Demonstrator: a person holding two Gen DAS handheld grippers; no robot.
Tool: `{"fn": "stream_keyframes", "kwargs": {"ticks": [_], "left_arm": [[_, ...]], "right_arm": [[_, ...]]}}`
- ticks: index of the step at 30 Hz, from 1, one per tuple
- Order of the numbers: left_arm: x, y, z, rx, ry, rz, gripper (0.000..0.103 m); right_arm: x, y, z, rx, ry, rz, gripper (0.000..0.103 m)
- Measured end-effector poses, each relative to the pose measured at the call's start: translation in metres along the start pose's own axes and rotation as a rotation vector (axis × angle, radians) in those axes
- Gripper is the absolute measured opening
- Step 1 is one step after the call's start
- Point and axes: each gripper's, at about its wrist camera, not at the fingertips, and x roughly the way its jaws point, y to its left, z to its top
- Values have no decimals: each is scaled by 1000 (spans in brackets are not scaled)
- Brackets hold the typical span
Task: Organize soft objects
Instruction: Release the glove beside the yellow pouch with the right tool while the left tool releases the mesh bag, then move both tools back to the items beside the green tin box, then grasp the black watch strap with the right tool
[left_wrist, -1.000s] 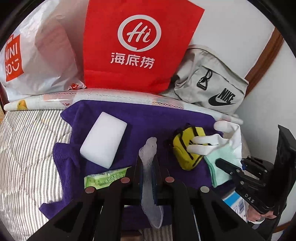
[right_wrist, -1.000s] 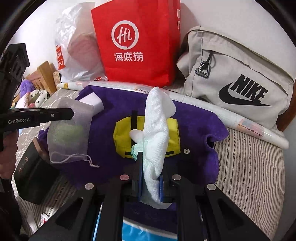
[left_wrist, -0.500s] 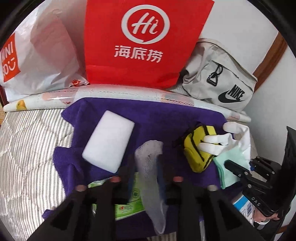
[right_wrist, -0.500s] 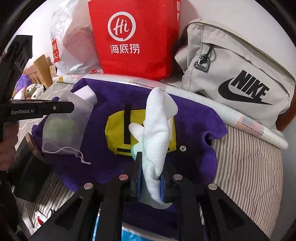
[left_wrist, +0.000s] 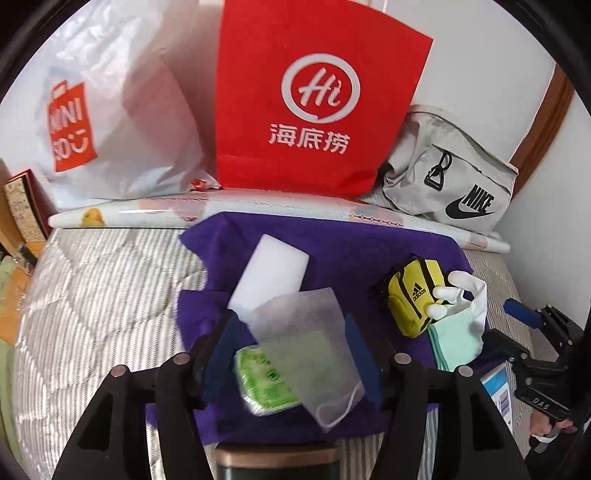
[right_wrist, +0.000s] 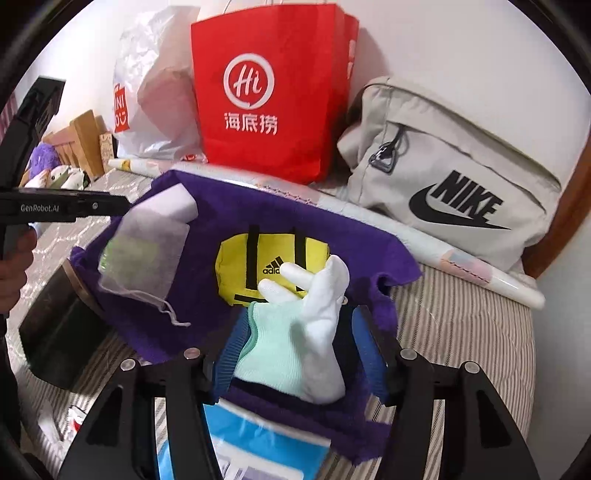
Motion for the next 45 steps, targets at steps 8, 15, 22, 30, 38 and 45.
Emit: {"fn": "stream_keyframes", "kwargs": {"ticks": [8,15,22,30,38,45], "left_arm": [[-32,6,-25,2,-18,-13,61],[-59,14,-58,10,-46,-21,60],[-86,26,-86,-7,-54,-32,60],[-100,44,-121,-46,-46,-52,60],[-106,56,-155,-64,-39,-77,60],[-112,62,-178,-46,-27,-75,60]], "right_arm": [[-36,12,-12,52,-31,15,59],[-67,48,-40,40,-35,41,53],[-98,81,-67,52,-51,91,42],[-106,128,-103,27,-3,150,24],[-85,158,-141,52,80,159,24],[-61,166,-157,72,136,142,24]]}}
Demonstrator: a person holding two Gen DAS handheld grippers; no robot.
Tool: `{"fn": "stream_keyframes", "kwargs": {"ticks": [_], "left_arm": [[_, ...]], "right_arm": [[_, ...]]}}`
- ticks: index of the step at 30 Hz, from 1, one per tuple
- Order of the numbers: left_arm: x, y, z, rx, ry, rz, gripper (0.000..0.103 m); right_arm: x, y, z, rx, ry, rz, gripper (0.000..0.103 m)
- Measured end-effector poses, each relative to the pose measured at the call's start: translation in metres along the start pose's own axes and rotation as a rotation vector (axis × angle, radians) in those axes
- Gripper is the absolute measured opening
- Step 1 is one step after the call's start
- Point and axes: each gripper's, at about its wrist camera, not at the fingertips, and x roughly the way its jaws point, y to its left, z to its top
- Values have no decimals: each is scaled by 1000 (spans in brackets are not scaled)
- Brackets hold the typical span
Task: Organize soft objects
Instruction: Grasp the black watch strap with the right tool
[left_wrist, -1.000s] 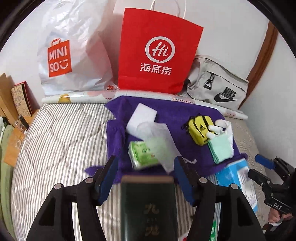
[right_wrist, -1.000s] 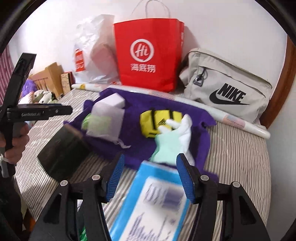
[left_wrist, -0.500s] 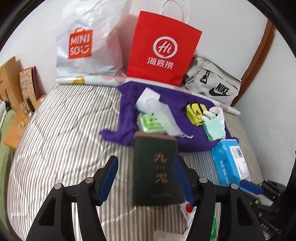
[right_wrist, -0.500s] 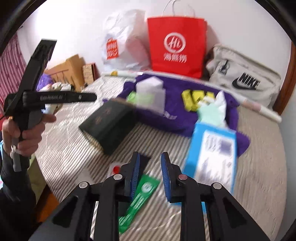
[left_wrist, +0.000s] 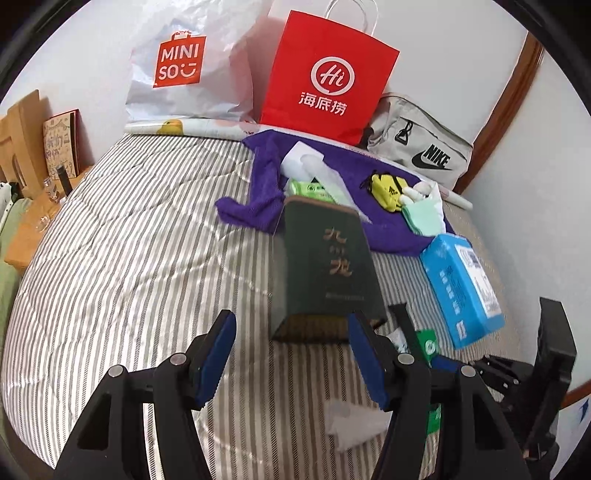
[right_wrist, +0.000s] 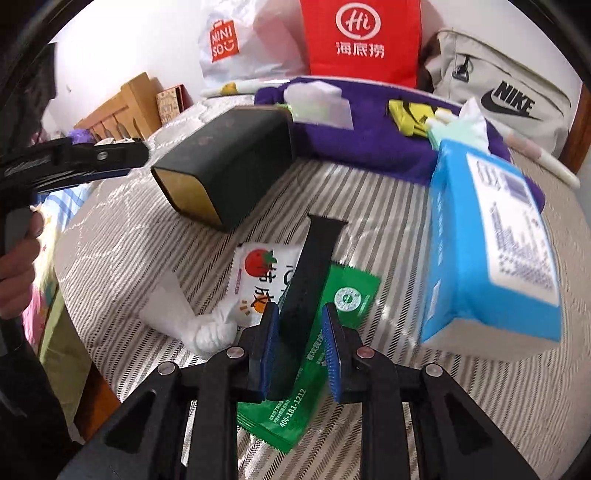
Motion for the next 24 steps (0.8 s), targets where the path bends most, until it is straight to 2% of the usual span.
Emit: {"fn": "stream_keyframes", "kwargs": {"ticks": [9,14,18,22,24], "left_arm": [[-1,10,-15,-7,16,-5,61],[1,15,-20,-17,31,-2,61],[3,16,-21,-18,42,2,61],[5,16,-22,-21,55,14,61],[6,16,-23,-20,57,20,61]], "right_arm": [[11,6,1,-20,-35,-65,22],[7,7,1,-44,-14,-86,22],[8,2,3,-26,-3,-93,27],[15,1,8,-14,-37,-108,27],[16,2,9,-21,-53,-114,22]]}}
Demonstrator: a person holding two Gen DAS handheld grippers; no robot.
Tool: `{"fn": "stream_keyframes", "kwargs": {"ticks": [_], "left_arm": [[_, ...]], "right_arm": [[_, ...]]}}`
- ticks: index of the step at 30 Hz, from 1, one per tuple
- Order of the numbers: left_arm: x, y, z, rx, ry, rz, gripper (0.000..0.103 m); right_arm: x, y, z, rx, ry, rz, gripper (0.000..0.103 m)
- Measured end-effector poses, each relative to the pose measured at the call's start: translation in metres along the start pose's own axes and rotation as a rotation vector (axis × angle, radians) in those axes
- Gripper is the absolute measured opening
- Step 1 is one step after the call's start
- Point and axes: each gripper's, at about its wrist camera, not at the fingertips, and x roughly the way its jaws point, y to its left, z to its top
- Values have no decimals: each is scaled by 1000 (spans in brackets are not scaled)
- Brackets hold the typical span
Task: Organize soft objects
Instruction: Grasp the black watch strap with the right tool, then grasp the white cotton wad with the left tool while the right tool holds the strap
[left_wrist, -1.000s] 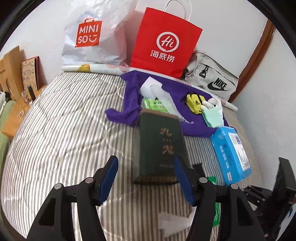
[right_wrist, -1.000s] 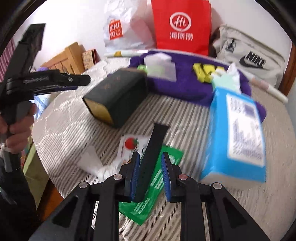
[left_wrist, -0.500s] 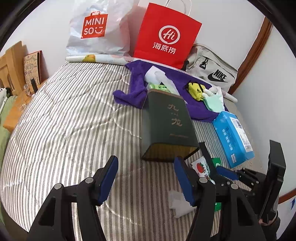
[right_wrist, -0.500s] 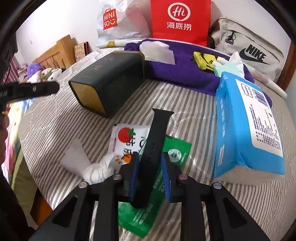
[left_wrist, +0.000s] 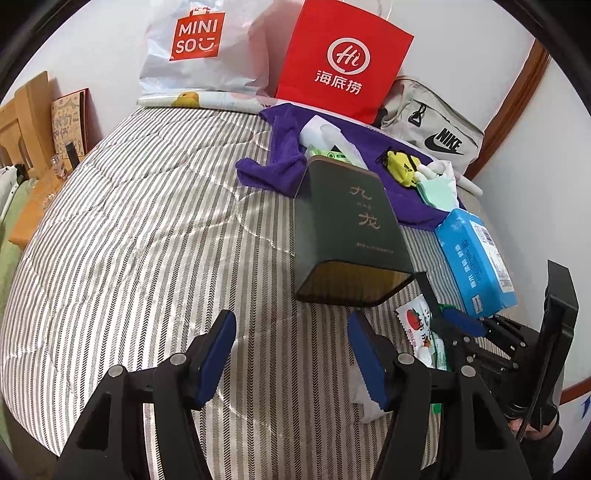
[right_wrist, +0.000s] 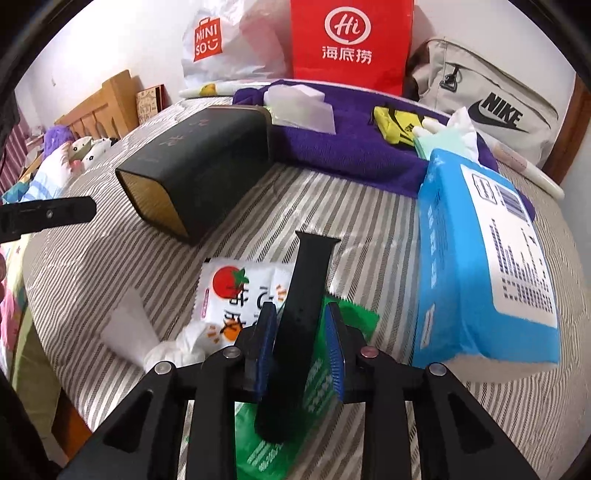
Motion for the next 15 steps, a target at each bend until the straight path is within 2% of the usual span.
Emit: {"fn": "stream_keyframes", "kwargs": {"ticks": [3,5,9,15], "left_arm": [[0,-3,-3,10,-4,-2,61],[0,-6,-5,20,-1,-16,61],[3,-19,-12,47,12,-40,61],[13,-42,-28,90,50,-76,61]], "right_arm": [[0,-2,0,0,-16,17,21],[-6,-6,2,19,-17,59,21],[-37,-4,0,7,-81,85,21],[-68,-10,-21,3,-112,94,21]]}}
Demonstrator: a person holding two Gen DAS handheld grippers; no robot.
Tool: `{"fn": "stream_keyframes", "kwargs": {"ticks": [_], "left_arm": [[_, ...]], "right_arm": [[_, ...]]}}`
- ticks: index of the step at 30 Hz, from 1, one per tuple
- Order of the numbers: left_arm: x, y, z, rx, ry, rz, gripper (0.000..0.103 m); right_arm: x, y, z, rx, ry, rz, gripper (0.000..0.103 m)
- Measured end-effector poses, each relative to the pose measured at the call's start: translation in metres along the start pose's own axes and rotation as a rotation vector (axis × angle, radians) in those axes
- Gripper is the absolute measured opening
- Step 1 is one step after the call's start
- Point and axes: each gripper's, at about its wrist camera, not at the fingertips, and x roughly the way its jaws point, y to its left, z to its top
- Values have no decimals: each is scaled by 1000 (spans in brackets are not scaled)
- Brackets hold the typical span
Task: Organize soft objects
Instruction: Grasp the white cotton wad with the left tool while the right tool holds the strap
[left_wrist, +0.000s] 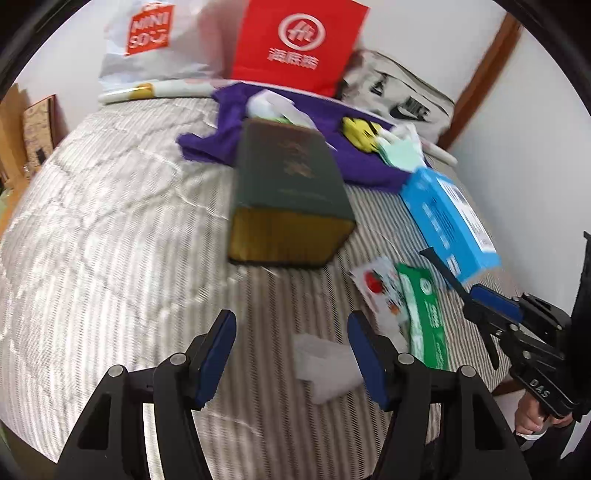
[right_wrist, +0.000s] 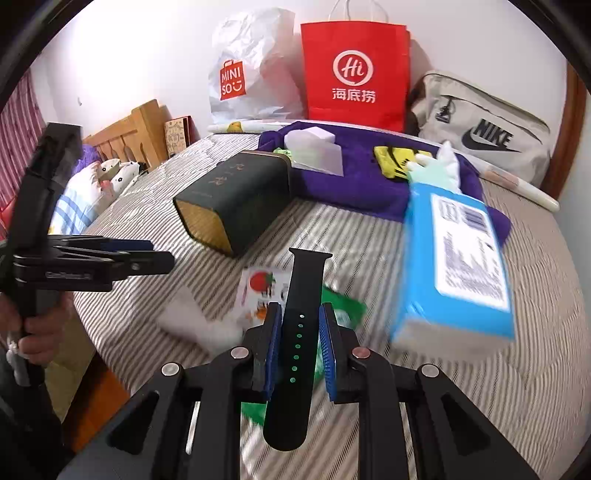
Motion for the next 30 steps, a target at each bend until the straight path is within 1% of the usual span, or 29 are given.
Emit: {"fn": "stream_keyframes", "kwargs": {"ticks": [7,11,13,14,17,19,20,21,22,24,25,27,28,30], "left_arm": [[13,-35,-14,77,28,-36,61],[22,-56,-19,134,46,-34,65],[28,-64,-21,156,62,-14,66],[28,-67,-22,171,51,-1,68],[31,-77,-26,222,44,52,69],[32,-80,-27,244,32,79,69],[32,-81,-28,252,23,92,67],[32,-82,-29,259,16,105,61],[32,-82,-30,270,8,127,59],[31,-81,-30,277,5,139,52],[31,-78,-29,266,6,139,49],[31,-74,-25,237,5,144,37],[30,-70,-24,222,2,137,36],[29,-64,-23,199,-2,129,26]], "right_arm": [[-30,-18,-36,18,-2,-30,21],[-36,-34,-57,37,8,-74,21],[-34,-45,-65,57,20,-96,21],[-32,-49,-67,70,25,-100,21],[-24,-60,-72,91,39,-120,21],[-19,-66,-74,99,52,-117,21],[-16,-68,-75,106,55,-113,21],[-14,-68,-76,111,61,-108,18],[-11,-69,-77,116,68,-102,18],[-10,-68,-78,126,61,-104,20],[-10,-69,-78,133,56,-103,20],[-9,-71,-77,151,46,-100,20],[-8,-72,-77,158,41,-98,20],[-7,-72,-76,154,31,-103,21]]}}
